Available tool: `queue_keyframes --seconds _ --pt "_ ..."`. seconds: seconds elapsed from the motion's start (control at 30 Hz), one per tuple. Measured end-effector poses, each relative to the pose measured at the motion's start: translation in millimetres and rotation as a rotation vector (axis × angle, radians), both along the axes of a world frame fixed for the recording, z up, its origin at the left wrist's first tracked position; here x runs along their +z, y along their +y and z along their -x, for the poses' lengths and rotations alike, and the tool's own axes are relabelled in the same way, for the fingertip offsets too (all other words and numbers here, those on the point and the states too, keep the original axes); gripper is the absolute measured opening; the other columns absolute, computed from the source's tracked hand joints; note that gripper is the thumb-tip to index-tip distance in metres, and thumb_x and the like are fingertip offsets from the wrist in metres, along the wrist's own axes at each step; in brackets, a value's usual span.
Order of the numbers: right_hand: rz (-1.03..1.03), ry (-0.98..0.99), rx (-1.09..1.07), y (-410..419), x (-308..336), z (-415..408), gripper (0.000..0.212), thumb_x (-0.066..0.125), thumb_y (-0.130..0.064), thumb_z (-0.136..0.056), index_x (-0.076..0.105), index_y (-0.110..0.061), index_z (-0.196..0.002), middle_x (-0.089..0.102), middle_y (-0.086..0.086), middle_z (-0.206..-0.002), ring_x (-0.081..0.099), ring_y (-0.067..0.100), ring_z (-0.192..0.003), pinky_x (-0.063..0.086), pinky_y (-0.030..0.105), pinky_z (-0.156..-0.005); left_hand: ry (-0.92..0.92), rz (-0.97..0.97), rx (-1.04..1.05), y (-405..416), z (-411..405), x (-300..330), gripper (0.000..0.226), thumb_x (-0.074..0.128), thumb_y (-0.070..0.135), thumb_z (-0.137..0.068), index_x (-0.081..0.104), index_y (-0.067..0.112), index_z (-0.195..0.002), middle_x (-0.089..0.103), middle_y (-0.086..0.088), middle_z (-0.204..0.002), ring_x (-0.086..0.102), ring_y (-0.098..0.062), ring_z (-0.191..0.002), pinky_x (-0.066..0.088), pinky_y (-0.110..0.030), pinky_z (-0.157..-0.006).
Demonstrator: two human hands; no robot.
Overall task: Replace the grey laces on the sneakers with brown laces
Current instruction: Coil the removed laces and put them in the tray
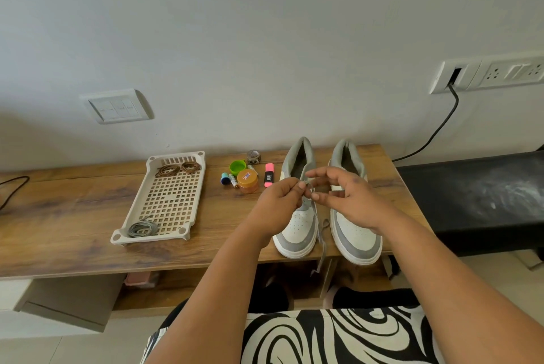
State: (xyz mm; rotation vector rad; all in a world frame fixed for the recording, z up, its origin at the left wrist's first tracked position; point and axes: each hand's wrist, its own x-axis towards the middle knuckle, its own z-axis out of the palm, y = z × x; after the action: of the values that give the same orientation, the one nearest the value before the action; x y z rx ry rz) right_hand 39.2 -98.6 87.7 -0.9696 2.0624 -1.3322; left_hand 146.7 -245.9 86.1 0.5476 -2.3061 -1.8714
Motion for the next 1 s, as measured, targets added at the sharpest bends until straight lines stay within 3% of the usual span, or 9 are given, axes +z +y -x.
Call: queue_keyframes --seconds 0.1,0.2,0.33,0.43,0.53,0.7,0.77,0.87,1.0 --pt "0.066 -0.075 -0.005 -3.4 -0.9 -0.9 0.038 0.07 -0.017 -0.089 0.06 -0.035 -0.121 0.069 -0.003 -0.094 0.066 0.009 -0.099 0.05 0.025 -0.091 0.011 -0.026 0.006 -0.9 -0.7 1.3 0.029 0.044 0.025 -0.105 0.065 0.012 -0.091 0.048 0.014 -0.062 0.041 -0.003 -0.06 0.038 -0.019 -0.066" --pt "0.178 -0.193 -0.034 -0.1 3.5 1.9 0.027 0.064 -0.009 -0.092 0.064 -0.024 -0.114 0.063 -0.002 -0.081 0.064 0.007 -0.086 0.052 0.019 -0.078 -0.012 0.019 0.007 -1.1 -2.1 1.0 0.029 0.044 0.025 -0.105 0.066 0.012 -0.091 0.05 0.014 -0.064 0.043 -0.004 -0.064 0.039 -0.02 -0.069" --pt "0.331 -0.378 -0.087 3.7 9.1 5.4 0.019 0.059 -0.009 -0.093 0.072 -0.022 -0.098 0.053 0.001 -0.08 0.049 0.007 -0.068 0.044 0.019 -0.062 -0.026 -0.083 -0.094 0.9 -4.0 6.7 0.031 0.041 0.024 -0.106 0.065 0.007 -0.095 0.04 0.008 -0.062 0.036 -0.005 -0.057 0.034 -0.015 -0.059" --pt "0.319 -0.253 -0.115 4.1 10.5 4.9 0.019 0.062 -0.011 -0.092 0.074 -0.026 -0.091 0.06 -0.008 -0.079 0.051 0.0 -0.068 0.041 0.014 -0.059 0.004 -0.293 -0.173 1.3 -6.7 15.2 0.031 0.039 0.025 -0.107 0.062 0.009 -0.094 0.034 0.005 -0.06 0.029 -0.007 -0.055 0.027 -0.018 -0.056" --pt "0.191 0.169 -0.149 2.4 12.6 2.3 0.013 0.07 -0.016 -0.088 0.075 -0.026 -0.092 0.066 -0.022 -0.078 0.056 -0.006 -0.075 0.043 0.007 -0.068 0.058 -0.538 -0.176 -4.2 -9.2 19.5 0.029 0.044 0.027 -0.102 0.065 0.012 -0.091 0.031 0.004 -0.061 0.025 -0.007 -0.054 0.022 -0.02 -0.053" --pt "0.214 0.749 -0.118 -8.2 6.3 -3.3 0.016 0.069 -0.023 -0.09 0.075 -0.015 -0.102 0.06 -0.011 -0.08 0.052 -0.006 -0.076 0.036 0.007 -0.069 0.181 -0.834 -0.131 -10.4 -11.5 24.7 0.031 0.049 0.031 -0.095 0.072 0.011 -0.095 0.034 0.008 -0.058 0.026 -0.003 -0.045 0.015 -0.017 -0.047" --pt "0.187 0.796 -0.093 -16.1 -0.3 -10.8 0.022 0.058 -0.028 -0.095 0.072 -0.013 -0.102 0.06 -0.007 -0.081 0.049 -0.004 -0.077 0.037 0.013 -0.071 0.226 -0.901 -0.107 -9.2 -11.4 28.0 0.034 0.049 0.029 -0.093 0.076 0.01 -0.096 0.039 0.008 -0.06 0.028 -0.004 -0.043 0.014 -0.016 -0.045" --pt "0.142 0.652 -0.029 -25.1 -9.3 -25.5 0.017 0.052 -0.021 -0.098 0.066 -0.016 -0.092 0.061 -0.013 -0.075 0.058 0.005 -0.071 0.046 0.023 -0.066 0.272 -0.904 -0.061 -7.7 -9.5 27.2 0.033 0.047 0.026 -0.096 0.069 0.007 -0.112 0.052 0.006 -0.07 0.036 -0.003 -0.049 0.017 -0.014 -0.043" --pt "0.111 0.458 -0.046 -28.3 -8.6 -32.3 0.016 0.052 -0.016 -0.101 0.067 -0.02 -0.097 0.063 -0.021 -0.07 0.061 0.002 -0.061 0.042 0.009 -0.058 0.337 -0.754 0.095 -4.9 -6.2 23.4 0.031 0.042 0.017 -0.104 0.059 0.009 -0.128 0.073 -0.001 -0.105 0.062 -0.005 -0.075 0.038 -0.014 -0.047"
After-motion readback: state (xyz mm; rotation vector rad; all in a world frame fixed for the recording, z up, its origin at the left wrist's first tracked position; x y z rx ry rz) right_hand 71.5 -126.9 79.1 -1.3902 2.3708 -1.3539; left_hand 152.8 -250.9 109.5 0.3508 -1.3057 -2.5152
